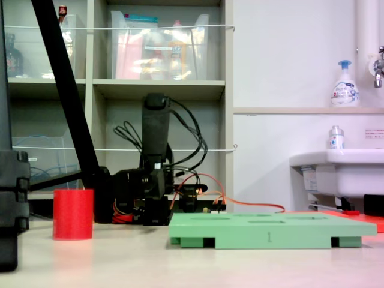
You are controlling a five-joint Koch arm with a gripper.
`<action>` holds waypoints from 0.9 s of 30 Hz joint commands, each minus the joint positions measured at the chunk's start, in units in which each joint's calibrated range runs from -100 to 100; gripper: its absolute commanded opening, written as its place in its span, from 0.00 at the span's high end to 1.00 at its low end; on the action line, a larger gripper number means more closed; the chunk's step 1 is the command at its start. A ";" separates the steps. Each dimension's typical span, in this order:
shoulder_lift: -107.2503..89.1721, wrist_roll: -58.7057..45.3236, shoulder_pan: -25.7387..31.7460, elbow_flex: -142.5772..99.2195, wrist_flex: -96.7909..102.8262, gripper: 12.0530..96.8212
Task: Put the cylinder block into the corresponding hole
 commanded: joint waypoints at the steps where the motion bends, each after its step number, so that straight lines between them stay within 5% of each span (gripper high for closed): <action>1: 6.37 -0.10 -0.59 3.49 9.74 0.02; 27: 42.69 -0.05 -4.84 30.81 6.75 0.03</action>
